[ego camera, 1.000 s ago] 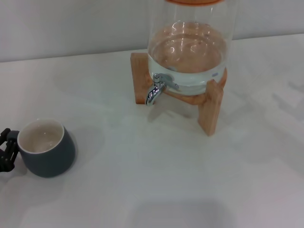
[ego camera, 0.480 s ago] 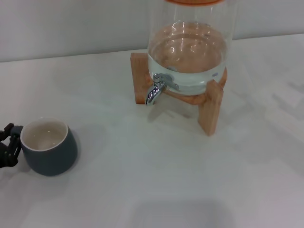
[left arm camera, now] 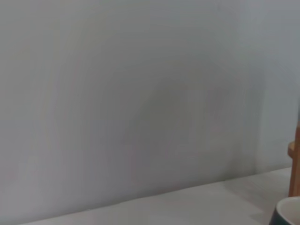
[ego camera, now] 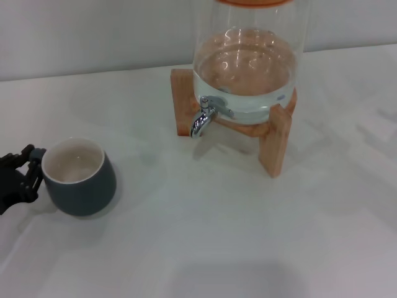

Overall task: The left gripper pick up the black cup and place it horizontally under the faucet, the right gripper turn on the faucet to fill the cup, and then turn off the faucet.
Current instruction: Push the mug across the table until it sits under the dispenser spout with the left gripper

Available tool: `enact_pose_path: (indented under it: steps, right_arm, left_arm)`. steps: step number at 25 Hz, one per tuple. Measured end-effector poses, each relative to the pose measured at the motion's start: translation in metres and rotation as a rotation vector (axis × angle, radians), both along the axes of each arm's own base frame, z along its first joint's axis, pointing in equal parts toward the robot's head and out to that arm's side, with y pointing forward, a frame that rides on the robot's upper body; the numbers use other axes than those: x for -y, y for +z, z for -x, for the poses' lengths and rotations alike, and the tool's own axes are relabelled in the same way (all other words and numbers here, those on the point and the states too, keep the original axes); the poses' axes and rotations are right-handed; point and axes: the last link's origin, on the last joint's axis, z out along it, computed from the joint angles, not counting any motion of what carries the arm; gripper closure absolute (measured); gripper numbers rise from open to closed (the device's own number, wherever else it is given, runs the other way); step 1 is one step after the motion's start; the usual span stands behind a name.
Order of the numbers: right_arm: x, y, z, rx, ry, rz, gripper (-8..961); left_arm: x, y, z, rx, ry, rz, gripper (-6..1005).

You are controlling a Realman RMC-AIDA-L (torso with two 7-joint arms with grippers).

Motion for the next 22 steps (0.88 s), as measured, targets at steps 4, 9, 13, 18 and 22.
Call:
enact_pose_path:
  steps: [4, 9, 13, 18, 22]
  right_arm:
    - [0.0, 0.0, 0.0, 0.0, 0.001, 0.001, 232]
    - [0.0, -0.001, 0.001, 0.0, 0.004, 0.003, 232]
    - [0.0, -0.001, 0.001, 0.001, 0.006, 0.006, 232]
    - [-0.001, -0.002, 0.002, 0.002, 0.009, 0.009, 232]
    - [-0.001, -0.002, 0.003, 0.002, 0.013, 0.013, 232]
  left_arm:
    - [-0.005, -0.007, -0.009, 0.003, -0.027, 0.012, 795]
    - [-0.013, -0.011, -0.02, 0.01, -0.056, 0.02, 795]
    - [-0.019, -0.014, -0.027, 0.019, -0.073, 0.027, 794]
    - [-0.025, -0.021, -0.036, 0.027, -0.084, 0.048, 794]
    - [-0.027, -0.026, -0.042, 0.031, -0.098, 0.067, 794]
